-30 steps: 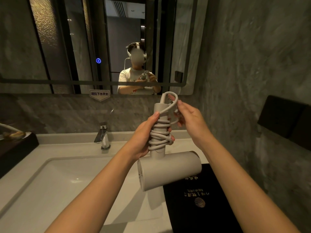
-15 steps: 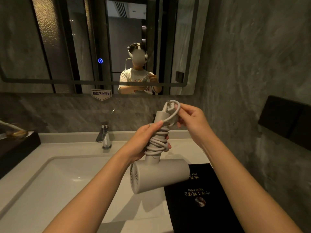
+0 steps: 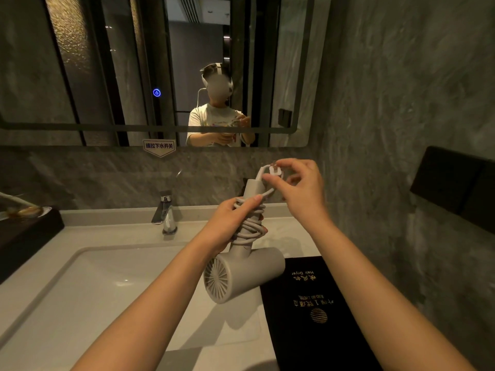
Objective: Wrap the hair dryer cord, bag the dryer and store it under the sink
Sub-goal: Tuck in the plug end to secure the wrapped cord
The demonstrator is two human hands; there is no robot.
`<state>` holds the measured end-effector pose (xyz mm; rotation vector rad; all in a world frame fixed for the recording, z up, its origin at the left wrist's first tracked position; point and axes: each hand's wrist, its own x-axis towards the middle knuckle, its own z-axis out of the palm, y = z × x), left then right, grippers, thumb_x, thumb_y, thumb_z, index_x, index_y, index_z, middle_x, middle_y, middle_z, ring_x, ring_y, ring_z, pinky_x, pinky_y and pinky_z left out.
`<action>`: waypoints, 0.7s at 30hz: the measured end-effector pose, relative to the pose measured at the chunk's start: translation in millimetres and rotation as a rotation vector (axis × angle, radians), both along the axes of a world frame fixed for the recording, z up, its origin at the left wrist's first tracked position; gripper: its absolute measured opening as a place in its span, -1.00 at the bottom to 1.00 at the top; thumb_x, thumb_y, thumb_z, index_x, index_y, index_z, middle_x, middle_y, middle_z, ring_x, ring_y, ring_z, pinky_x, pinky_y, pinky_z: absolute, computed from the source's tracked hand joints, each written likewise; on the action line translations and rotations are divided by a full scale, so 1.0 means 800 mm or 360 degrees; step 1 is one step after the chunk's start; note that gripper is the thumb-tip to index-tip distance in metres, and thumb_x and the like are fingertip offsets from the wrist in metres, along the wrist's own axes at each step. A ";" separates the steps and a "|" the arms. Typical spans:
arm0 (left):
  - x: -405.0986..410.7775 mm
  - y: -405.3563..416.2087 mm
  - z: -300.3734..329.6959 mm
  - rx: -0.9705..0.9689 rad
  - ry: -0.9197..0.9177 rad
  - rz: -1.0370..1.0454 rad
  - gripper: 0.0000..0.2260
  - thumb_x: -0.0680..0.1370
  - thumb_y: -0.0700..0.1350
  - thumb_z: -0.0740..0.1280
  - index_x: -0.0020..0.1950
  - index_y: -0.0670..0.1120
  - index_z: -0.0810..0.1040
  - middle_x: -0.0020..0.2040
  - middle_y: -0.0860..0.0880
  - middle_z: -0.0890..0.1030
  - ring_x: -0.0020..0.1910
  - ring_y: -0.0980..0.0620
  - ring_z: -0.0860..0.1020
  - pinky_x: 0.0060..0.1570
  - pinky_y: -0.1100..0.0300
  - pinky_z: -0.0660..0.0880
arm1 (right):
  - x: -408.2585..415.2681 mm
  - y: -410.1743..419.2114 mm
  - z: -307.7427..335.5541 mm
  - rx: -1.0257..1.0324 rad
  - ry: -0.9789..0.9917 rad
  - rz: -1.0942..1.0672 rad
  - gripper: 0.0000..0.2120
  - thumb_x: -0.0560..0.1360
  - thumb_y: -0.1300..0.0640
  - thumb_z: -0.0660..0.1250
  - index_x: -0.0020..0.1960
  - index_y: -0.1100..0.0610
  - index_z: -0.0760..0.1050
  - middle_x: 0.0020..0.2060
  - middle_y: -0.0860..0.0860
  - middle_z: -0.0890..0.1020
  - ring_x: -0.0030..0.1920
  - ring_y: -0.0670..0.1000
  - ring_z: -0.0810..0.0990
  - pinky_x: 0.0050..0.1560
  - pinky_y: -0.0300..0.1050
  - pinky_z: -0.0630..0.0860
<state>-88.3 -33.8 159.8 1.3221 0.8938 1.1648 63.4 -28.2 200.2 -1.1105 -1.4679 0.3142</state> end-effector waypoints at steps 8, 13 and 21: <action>0.000 0.006 0.002 0.0075 0.0076 0.0019 -0.68 0.48 0.06 0.41 0.17 -0.02 0.51 -0.08 -0.14 0.65 -0.12 -0.20 0.64 0.08 -0.23 0.56 | 0.001 -0.004 -0.001 0.0175 0.0037 0.0004 -0.76 0.43 0.10 0.43 0.06 0.08 0.47 0.02 0.02 0.55 -0.11 -0.18 0.53 -0.17 -0.39 0.51; 0.007 0.009 0.008 0.0239 0.0293 0.0231 -0.70 0.50 0.03 0.38 0.18 -0.06 0.53 -0.13 -0.05 0.66 -0.20 0.07 0.63 -0.20 0.27 0.55 | 0.006 -0.012 -0.007 0.0590 -0.0870 -0.0368 -0.74 0.43 0.08 0.42 0.05 0.15 0.49 -0.09 0.04 0.59 -0.08 -0.01 0.51 -0.11 -0.20 0.40; -0.001 0.016 0.009 0.0230 0.0219 0.0344 -0.76 0.49 0.03 0.40 0.11 -0.02 0.56 -0.11 -0.12 0.67 -0.18 0.00 0.62 -0.10 0.10 0.56 | 0.001 -0.017 -0.017 0.0202 -0.0160 0.0051 -0.75 0.48 0.12 0.38 0.08 0.06 0.37 -0.09 -0.08 0.54 -0.13 -0.23 0.54 -0.16 -0.45 0.46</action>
